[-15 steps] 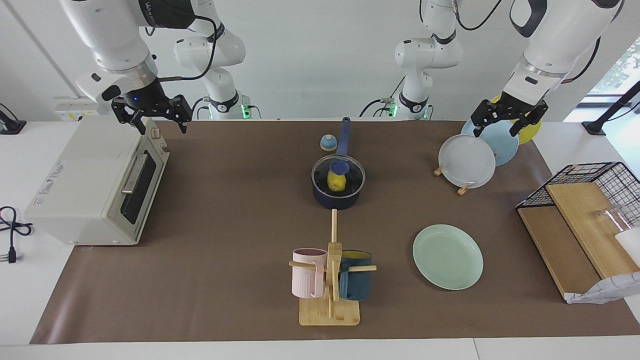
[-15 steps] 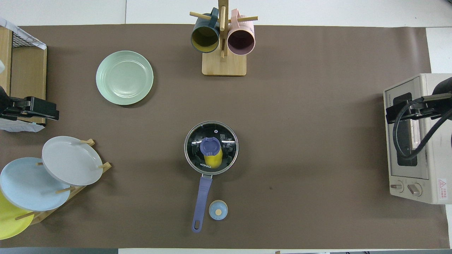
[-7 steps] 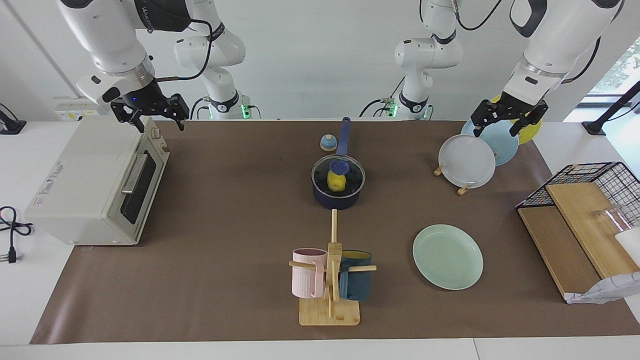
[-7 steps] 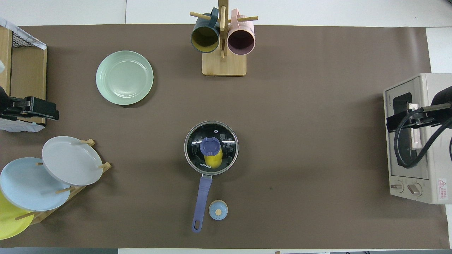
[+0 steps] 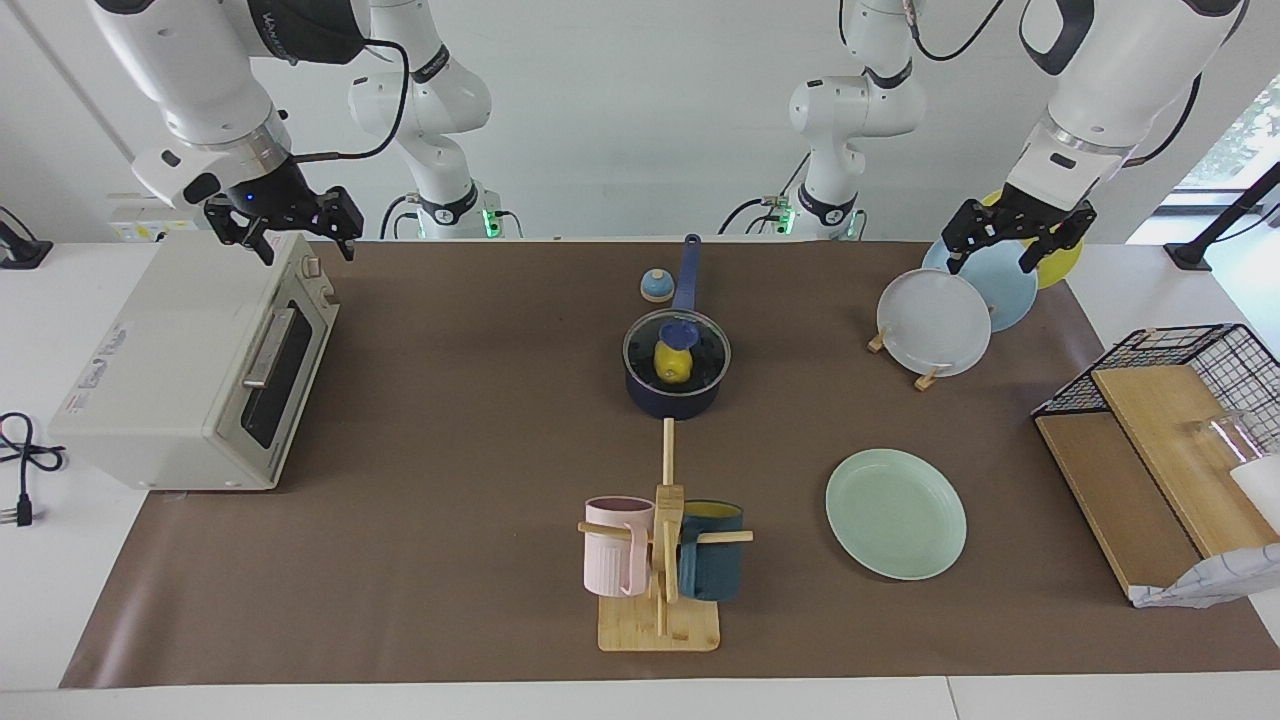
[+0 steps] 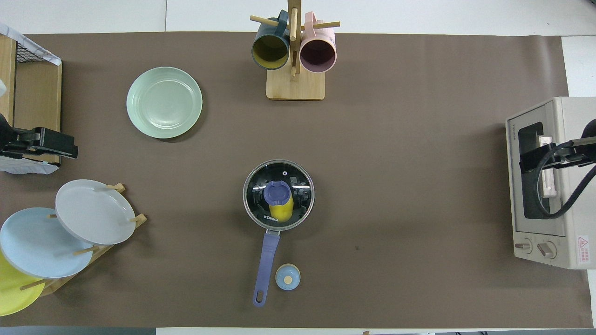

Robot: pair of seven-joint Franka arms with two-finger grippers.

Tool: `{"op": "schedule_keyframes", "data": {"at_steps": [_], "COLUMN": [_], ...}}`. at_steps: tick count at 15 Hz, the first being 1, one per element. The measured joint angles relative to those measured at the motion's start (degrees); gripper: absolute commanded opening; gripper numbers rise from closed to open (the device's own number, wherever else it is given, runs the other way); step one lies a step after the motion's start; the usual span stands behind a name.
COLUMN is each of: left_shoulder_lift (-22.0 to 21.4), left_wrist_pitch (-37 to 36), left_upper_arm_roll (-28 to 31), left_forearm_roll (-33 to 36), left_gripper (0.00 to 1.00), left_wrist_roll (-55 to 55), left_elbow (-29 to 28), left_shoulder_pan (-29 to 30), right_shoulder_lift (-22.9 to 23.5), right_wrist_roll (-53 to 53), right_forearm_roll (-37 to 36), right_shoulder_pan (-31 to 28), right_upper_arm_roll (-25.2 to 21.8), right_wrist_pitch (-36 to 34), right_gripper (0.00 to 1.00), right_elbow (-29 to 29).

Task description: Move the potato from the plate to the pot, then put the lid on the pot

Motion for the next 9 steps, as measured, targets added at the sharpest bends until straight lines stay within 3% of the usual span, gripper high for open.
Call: {"op": "schedule_keyframes", "data": {"at_steps": [9], "left_shoulder_lift": [0.00], "left_wrist_pitch": [0.00], "left_upper_arm_roll": [0.00], "left_forearm_roll": [0.00], "left_gripper": [1.00], "left_wrist_roll": [0.00], "left_elbow": [0.00], "left_shoulder_pan": [0.00], "right_shoulder_lift": [-0.15], "right_wrist_roll": [0.00], "right_forearm_roll": [0.00], "right_shoulder_pan": [-1.31], "right_upper_arm_roll": [0.84], "right_wrist_pitch": [-1.38], "right_gripper": [1.00], "right_elbow": [0.09]}}
